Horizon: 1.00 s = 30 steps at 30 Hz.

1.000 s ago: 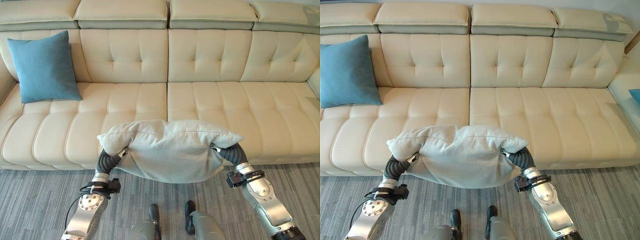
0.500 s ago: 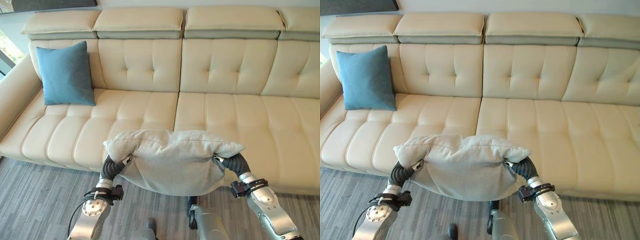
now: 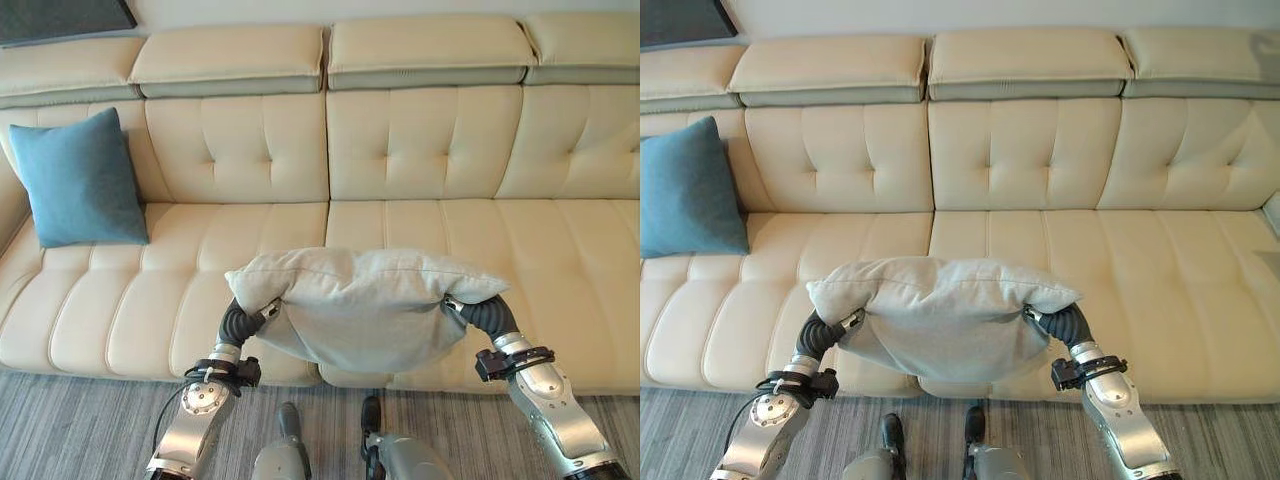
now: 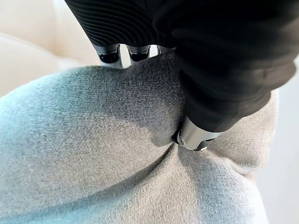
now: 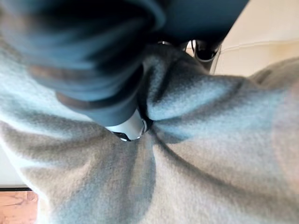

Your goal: Pick up all the scattered cushions and arrange them neatly on the sofa.

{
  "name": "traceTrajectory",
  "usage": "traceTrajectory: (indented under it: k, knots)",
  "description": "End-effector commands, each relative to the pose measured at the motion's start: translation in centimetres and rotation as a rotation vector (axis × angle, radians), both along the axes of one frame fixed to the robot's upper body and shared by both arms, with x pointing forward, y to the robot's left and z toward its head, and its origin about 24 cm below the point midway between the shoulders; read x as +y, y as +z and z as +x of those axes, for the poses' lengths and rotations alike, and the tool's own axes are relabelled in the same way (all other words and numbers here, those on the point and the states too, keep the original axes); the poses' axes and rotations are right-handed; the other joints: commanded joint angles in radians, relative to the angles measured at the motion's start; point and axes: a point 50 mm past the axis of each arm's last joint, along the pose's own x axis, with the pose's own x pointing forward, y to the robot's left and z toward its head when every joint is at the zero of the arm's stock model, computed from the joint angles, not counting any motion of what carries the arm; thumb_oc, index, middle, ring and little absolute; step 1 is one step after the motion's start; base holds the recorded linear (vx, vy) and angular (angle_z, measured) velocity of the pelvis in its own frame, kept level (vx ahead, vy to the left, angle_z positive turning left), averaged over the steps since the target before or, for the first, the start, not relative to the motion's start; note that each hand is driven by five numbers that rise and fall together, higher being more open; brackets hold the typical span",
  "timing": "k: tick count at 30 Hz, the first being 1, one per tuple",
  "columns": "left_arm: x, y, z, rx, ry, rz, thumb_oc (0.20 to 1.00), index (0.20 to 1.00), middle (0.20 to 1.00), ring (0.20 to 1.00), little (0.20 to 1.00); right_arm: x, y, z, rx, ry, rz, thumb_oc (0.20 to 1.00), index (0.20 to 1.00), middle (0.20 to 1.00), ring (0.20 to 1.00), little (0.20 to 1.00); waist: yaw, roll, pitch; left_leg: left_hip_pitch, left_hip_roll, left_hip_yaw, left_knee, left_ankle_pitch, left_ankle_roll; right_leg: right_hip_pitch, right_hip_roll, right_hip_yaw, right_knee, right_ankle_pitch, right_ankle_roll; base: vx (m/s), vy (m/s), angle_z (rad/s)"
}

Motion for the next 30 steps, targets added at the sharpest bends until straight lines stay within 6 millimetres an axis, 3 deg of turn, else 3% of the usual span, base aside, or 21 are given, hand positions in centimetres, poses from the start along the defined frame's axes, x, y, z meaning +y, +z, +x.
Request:
traceTrajectory:
  k: [1, 6, 12, 17, 19, 20, 24, 25, 26, 27, 30]
  knots:
    - [0.9, 3.9, 1.1, -0.202, 0.002, 0.059, 0.2, 0.2, 0.2, 0.2, 0.2, 2.7, 4.5, 1.7, -0.262, 0.087, 0.039, 0.2, 0.2, 0.2, 0.2, 0.2, 0.039, -0.06, -0.05, 0.045, -0.055, 0.023, 0.029, -0.075, 0.003, 0.021, -0.122, 0.088, -0.016, -0.046, 0.144, 0.15, 0.139, -0.32]
    - [1.0, 7.1, 4.3, -0.339, 0.041, 0.151, 0.2, 0.2, 0.2, 0.2, 0.2, 5.7, 8.8, 4.8, -0.452, 0.131, 0.007, 0.2, 0.2, 0.2, 0.2, 0.2, 0.064, -0.076, -0.035, 0.036, -0.077, 0.045, 0.028, -0.091, 0.023, -0.014, -0.142, 0.116, -0.01, -0.026, 0.166, 0.01, 0.101, -0.12]
    - [-1.1, 13.8, 10.2, -0.579, 0.119, 0.201, 0.2, 0.2, 0.2, 0.2, 0.2, 9.1, 15.0, 8.8, -0.655, 0.1, 0.027, 0.2, 0.2, 0.2, 0.2, 0.2, 0.089, -0.094, 0.025, -0.11, -0.085, 0.048, 0.072, -0.089, 0.026, -0.156, -0.163, 0.12, 0.019, 0.01, 0.181, -0.14, 0.013, -0.05]
    - [-1.6, 19.8, 13.9, -0.711, 0.226, 0.258, 0.2, 0.2, 0.2, 0.2, 0.2, 8.6, 19.7, 12.4, -0.732, -0.053, -0.034, 0.2, 0.2, 0.2, 0.2, 0.2, 0.107, -0.094, 0.062, -0.185, -0.084, 0.039, 0.074, -0.064, 0.017, -0.227, -0.176, 0.106, 0.018, 0.029, 0.19, -0.03, -0.026, 0.02]
    - [-1.8, 20.8, 14.3, -0.729, 0.235, 0.27, 0.2, 0.2, 0.2, 0.2, 0.2, 8.4, 20.5, 12.8, -0.744, -0.077, -0.045, 0.2, 0.2, 0.2, 0.2, 0.2, 0.109, -0.091, 0.068, -0.195, -0.084, 0.036, 0.071, -0.059, 0.016, -0.238, -0.178, 0.104, 0.016, 0.031, 0.19, 0.02, -0.031, 0.03]
    - [-1.4, 22.4, 15.1, -0.745, 0.274, 0.297, 0.2, 0.2, 0.2, 0.2, 0.2, 7.7, 22.1, 13.7, -0.763, -0.137, -0.08, 0.2, 0.2, 0.2, 0.2, 0.2, 0.11, -0.085, 0.078, -0.212, -0.082, 0.03, 0.066, -0.054, 0.012, -0.256, -0.179, 0.1, 0.015, 0.033, 0.193, 0.0, 0.0, 0.0]
    - [-1.2, 26.3, 16.1, -0.792, 0.292, 0.369, 0.2, 0.2, 0.2, 0.2, 0.2, 6.5, 25.2, 14.4, -0.803, -0.224, -0.088, 0.2, 0.2, 0.2, 0.2, 0.2, 0.103, -0.069, 0.089, -0.276, -0.088, 0.013, 0.059, -0.032, 0.005, -0.325, -0.178, 0.102, 0.021, 0.044, 0.196, -0.01, -0.049, 0.14]
    - [-1.2, 27.1, 16.3, -0.79, 0.288, 0.371, 0.89, 0.89, 0.89, 0.89, 0.89, 5.9, 25.8, 14.7, -0.796, -0.247, -0.086, 0.388, 0.388, 0.388, 0.388, 0.388, 0.1, -0.066, 0.091, -0.291, -0.09, 0.011, 0.058, -0.027, 0.005, -0.339, -0.178, 0.101, 0.022, 0.046, 0.197, -0.01, -0.029, 0.1]
    - [-1.2, 27.2, 16.3, -0.792, 0.288, 0.371, 1.0, 1.0, 1.0, 1.0, 1.0, 5.9, 25.9, 14.7, -0.798, -0.247, -0.085, 0.52, 0.52, 0.52, 0.52, 0.52, 0.1, -0.066, 0.091, -0.294, -0.09, 0.01, 0.059, -0.026, 0.005, -0.342, -0.178, 0.101, 0.023, 0.046, 0.196, -0.02, -0.025, 0.06]
    - [-0.7, 28.1, 16.7, -0.771, 0.279, 0.378, 1.0, 1.0, 1.0, 1.0, 1.0, 4.7, 26.8, 15.1, -0.773, -0.287, -0.074, 1.0, 1.0, 1.0, 1.0, 1.0, 0.099, -0.057, 0.096, -0.321, -0.089, 0.007, 0.057, -0.016, 0.004, -0.37, -0.177, 0.098, 0.027, 0.049, 0.196, -0.02, -0.022, 0.04]
    - [0.1, 28.7, 17.0, -0.74, 0.285, 0.375, 1.0, 1.0, 1.0, 1.0, 1.0, 3.2, 27.0, 15.6, -0.724, -0.341, -0.057, 1.0, 1.0, 1.0, 1.0, 1.0, 0.095, -0.049, 0.102, -0.34, -0.089, 0.001, 0.054, -0.006, 0.001, -0.388, -0.175, 0.092, 0.031, 0.046, 0.198, 0.0, -0.03, 0.04]
